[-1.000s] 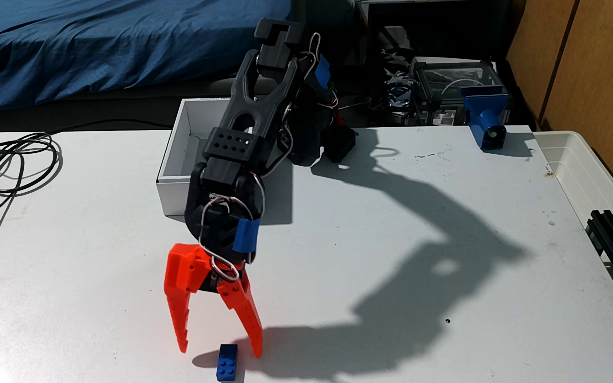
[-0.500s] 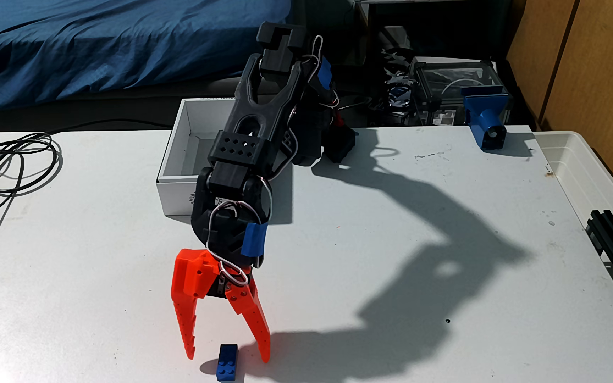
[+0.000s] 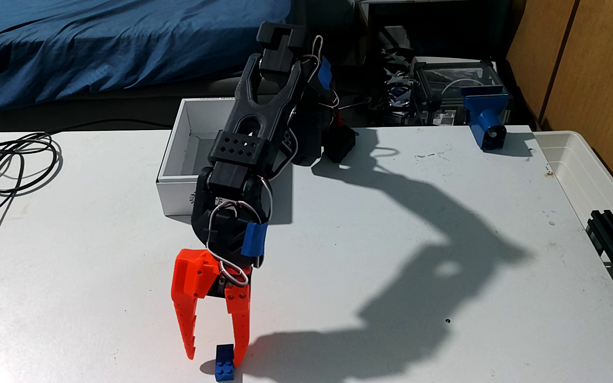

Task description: Grab the blue brick and place in box

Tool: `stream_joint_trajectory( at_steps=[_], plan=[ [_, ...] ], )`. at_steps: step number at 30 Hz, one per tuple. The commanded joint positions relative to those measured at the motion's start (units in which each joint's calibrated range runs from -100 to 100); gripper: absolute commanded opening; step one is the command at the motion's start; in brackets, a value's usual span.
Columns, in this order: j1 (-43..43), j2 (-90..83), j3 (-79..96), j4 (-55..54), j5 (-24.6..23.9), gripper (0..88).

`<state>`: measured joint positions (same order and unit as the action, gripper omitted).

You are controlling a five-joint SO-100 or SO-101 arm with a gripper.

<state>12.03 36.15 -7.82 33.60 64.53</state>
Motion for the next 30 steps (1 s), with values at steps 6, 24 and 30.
stream_joint_trajectory(
  at_steps=[6,24,30],
  plan=[
    [-0.4,1.8,-2.4,-0.6,0.1,19.9],
    [-0.5,2.1,-1.6,0.1,1.1,19.5],
    [-1.2,2.2,-1.5,0.2,1.7,14.8]
  ],
)
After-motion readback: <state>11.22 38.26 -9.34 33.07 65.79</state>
